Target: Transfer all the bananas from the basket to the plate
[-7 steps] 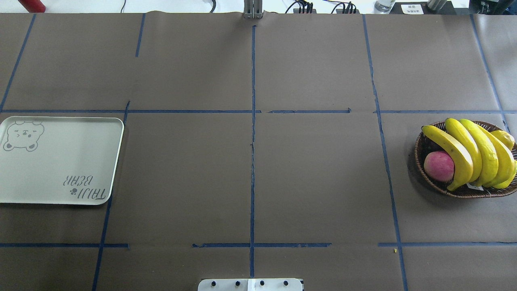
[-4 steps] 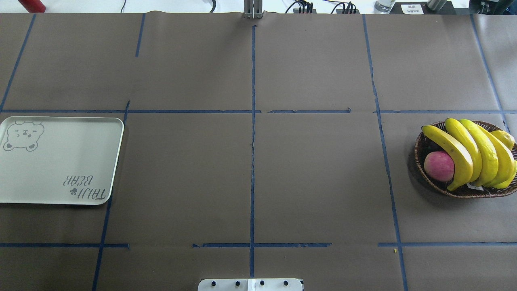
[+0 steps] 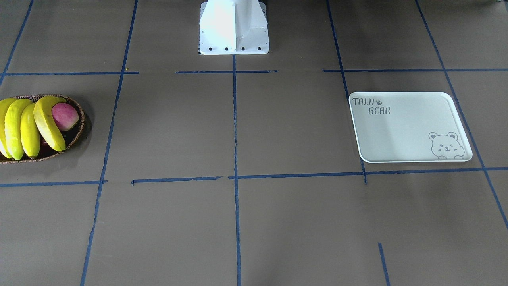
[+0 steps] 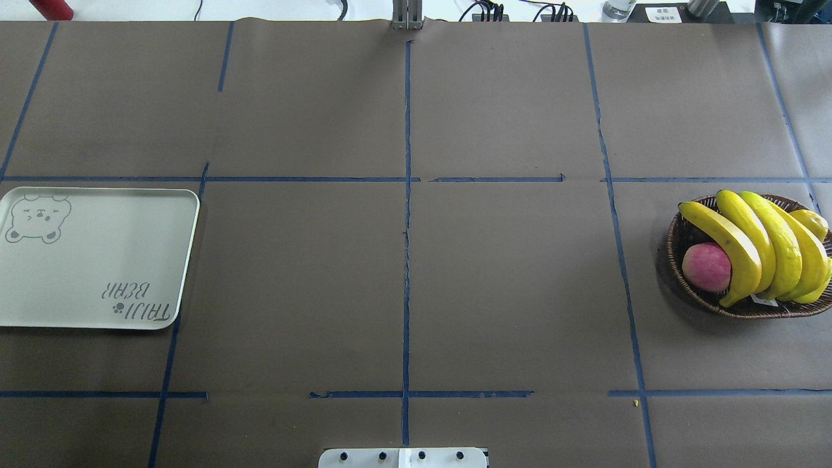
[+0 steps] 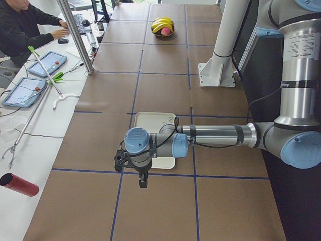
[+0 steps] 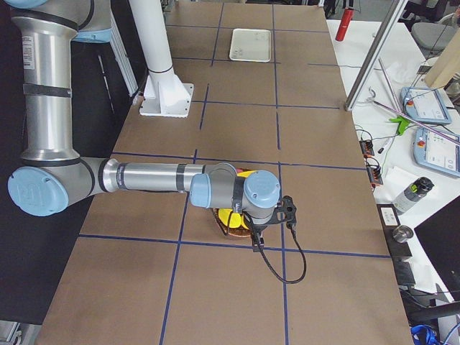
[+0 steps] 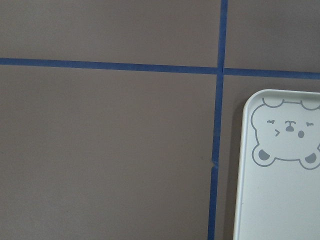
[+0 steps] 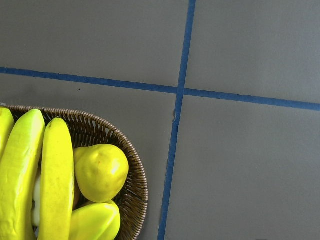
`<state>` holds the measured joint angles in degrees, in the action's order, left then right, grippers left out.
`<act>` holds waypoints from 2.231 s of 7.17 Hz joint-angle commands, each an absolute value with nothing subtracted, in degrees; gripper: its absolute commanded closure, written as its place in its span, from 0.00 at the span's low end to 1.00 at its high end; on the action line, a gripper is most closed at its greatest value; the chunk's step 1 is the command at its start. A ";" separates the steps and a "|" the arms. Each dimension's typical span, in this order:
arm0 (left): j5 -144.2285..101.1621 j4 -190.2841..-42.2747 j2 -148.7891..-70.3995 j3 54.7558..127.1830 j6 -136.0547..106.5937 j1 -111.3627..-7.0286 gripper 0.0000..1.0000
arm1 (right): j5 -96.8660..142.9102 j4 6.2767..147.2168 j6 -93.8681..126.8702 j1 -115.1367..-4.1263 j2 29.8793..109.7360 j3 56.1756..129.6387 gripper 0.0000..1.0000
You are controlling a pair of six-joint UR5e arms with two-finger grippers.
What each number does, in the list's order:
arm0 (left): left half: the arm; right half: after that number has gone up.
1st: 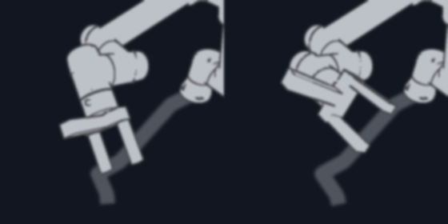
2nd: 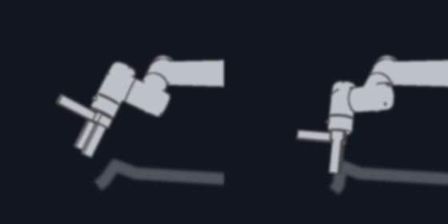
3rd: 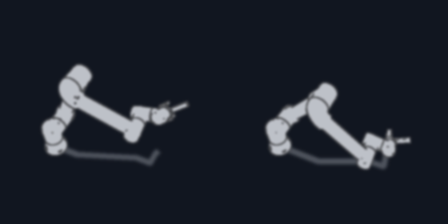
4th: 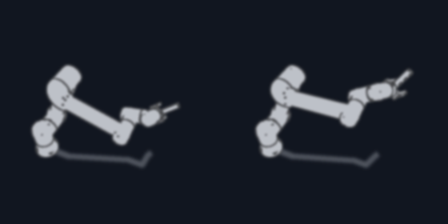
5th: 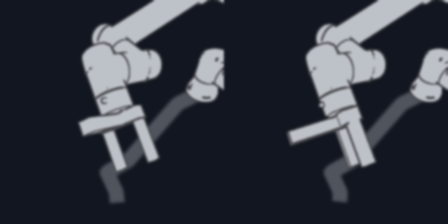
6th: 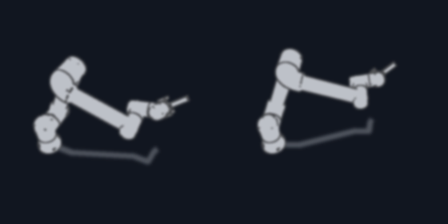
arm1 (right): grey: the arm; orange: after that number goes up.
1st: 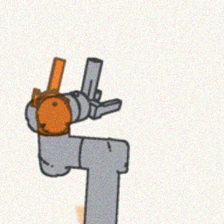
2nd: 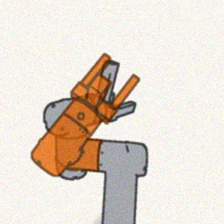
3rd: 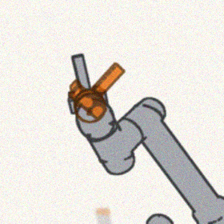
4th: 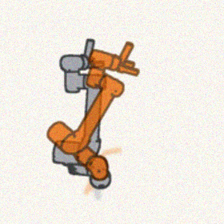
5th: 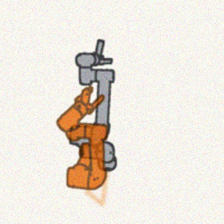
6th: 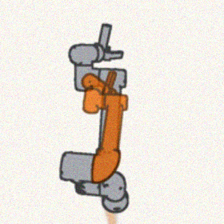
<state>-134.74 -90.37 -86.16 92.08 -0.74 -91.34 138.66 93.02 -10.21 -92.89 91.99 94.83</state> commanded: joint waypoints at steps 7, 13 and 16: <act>-136.14 -90.61 -86.22 94.04 -0.62 -91.49 0.00 | 144.32 78.19 16.73 -81.67 91.49 102.48 0.00; -136.32 -91.41 -85.78 94.75 -1.76 -91.58 0.00 | 134.85 49.48 52.69 -63.49 97.56 104.49 0.01; -136.32 -91.41 -85.78 94.83 -1.93 -91.58 0.00 | 131.84 49.13 53.00 -59.94 102.29 107.57 0.04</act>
<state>-136.31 -91.41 -85.79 94.77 -1.84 -91.58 132.53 49.44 52.75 -60.99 100.22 106.52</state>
